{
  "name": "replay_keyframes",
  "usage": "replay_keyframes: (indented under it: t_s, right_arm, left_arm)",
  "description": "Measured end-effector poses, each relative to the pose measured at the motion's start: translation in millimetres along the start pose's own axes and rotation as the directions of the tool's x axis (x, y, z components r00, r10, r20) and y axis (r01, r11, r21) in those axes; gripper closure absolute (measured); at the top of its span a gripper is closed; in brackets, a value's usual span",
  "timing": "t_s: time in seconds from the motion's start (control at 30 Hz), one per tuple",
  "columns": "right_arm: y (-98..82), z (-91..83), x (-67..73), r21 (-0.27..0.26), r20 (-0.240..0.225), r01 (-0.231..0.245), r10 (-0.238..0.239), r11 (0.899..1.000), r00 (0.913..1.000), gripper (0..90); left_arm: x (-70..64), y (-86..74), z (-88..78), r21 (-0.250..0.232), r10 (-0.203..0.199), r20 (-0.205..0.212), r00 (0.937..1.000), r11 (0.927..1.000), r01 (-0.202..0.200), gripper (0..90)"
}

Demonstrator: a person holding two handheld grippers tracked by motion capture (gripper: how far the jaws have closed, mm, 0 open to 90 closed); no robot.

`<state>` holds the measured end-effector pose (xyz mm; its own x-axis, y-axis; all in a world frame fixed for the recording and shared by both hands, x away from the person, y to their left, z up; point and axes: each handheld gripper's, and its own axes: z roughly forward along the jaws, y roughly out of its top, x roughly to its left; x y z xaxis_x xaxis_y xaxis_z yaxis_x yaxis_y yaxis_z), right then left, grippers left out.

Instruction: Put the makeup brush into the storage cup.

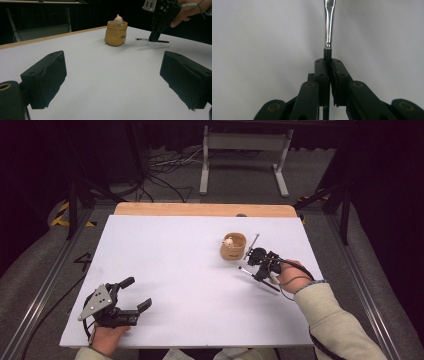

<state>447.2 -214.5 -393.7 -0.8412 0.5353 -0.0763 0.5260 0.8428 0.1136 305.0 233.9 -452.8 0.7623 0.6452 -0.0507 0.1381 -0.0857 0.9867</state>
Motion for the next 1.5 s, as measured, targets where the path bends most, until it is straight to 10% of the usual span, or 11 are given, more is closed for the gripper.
replay_keyframes:
  t_s: [0.27,0.7,1.13,1.5]
  right_arm:
    - [-5.0,-23.5,3.3,-0.094,0.016,0.020,-0.019,0.995,0.9997,84.4]
    - [-17.3,-52.1,6.6,-0.275,0.038,0.029,-0.019,0.961,0.9991,84.4]
    - [-28.1,-70.7,8.6,-0.439,0.039,-0.001,0.021,0.899,0.9990,84.4]
    - [-40.3,-83.0,8.9,-0.598,0.018,-0.039,0.063,0.801,0.9979,84.4]
  left_arm:
    - [0.1,0.0,-0.3,0.002,0.003,-0.001,1.0000,1.0000,-0.003,7.5]
    - [0.2,0.1,-0.3,0.003,0.008,-0.003,1.0000,1.0000,-0.008,7.5]
    - [0.1,0.1,-0.5,0.003,0.003,-0.002,1.0000,1.0000,-0.003,7.5]
    - [0.1,0.3,-0.6,0.003,0.008,-0.002,1.0000,1.0000,-0.008,7.5]
